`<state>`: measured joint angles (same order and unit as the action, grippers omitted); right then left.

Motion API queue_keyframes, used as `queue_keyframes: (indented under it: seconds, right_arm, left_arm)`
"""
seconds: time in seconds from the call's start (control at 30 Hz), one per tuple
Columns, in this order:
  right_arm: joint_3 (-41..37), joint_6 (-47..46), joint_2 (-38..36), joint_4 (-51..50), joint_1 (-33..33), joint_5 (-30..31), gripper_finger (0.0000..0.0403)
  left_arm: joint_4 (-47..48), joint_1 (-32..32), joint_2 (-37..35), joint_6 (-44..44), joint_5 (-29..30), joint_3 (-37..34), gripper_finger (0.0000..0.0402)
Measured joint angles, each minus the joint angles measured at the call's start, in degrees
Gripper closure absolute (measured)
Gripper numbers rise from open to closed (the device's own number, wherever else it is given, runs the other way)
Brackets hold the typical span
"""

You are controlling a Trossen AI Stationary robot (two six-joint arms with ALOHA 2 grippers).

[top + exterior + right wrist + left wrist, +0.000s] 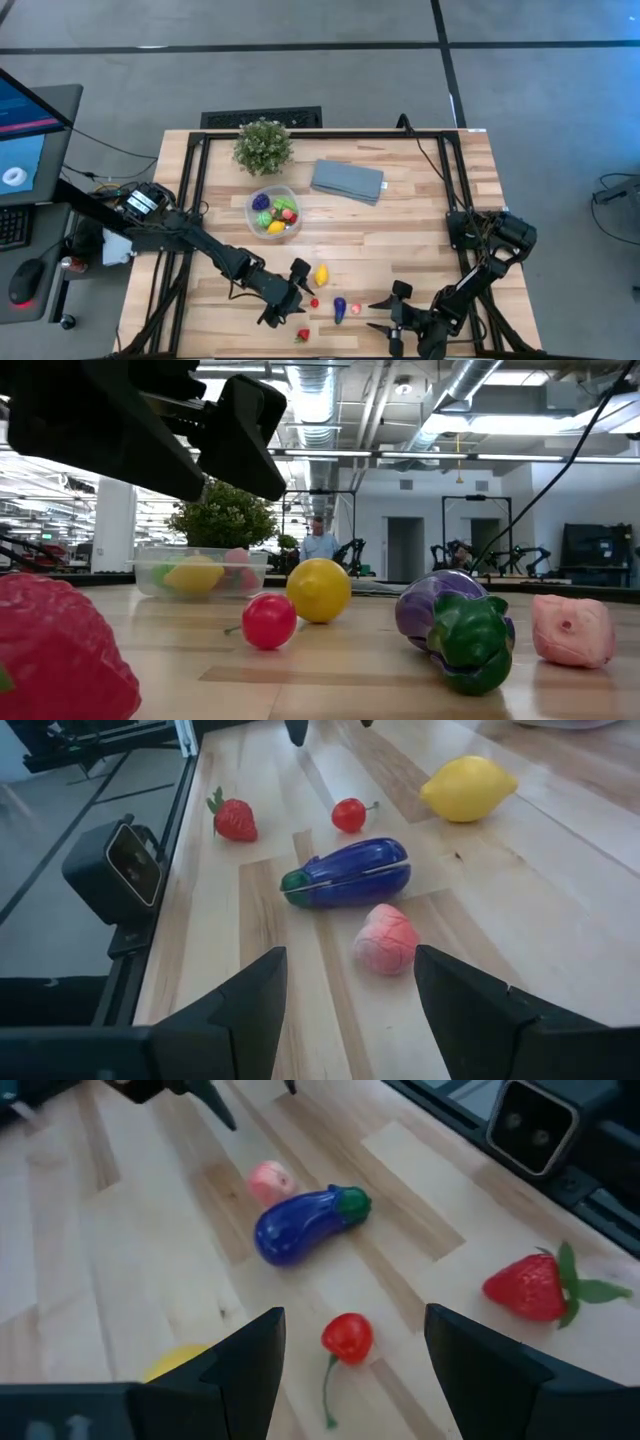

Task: Pick and placing Produce into tupperware
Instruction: Put the yellow lemon into the transparent bin

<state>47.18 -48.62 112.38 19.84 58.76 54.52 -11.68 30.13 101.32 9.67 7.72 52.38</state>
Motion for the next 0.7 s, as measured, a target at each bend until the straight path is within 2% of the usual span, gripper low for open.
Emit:
queue_keyframes:
  seconds: [0.17, 0.33, 0.43, 0.53, 0.7]
  right_arm:
    - [0.0, 0.0, 0.0, 0.0, 0.0, 0.0, 0.0159]
    - [0.0, 0.0, 0.0, 0.0, 0.0, 0.0, 0.0159]
    - [0.0, -0.4, 0.0, 0.0, 0.0, 0.0, 0.0159]
    - [0.0, -0.4, 0.0, 0.0, 0.0, 0.0, 0.0159]
    - [0.0, -0.4, 0.0, 0.0, 0.0, 0.0, 0.0159]
  left_arm:
    - [-0.7, -0.7, 0.0, 1.3, -0.6, 0.0, 0.0171]
    - [-1.3, -2.4, 0.0, 3.3, 4.6, 0.0, 0.0171]
    - [-1.3, -4.3, 0.0, 3.4, 5.6, 0.0, 0.0171]
    - [-1.1, -5.3, 0.0, 4.6, 5.3, 0.0, 0.0171]
    - [1.1, -6.9, 0.1, 7.6, 1.2, 0.0, 0.0171]
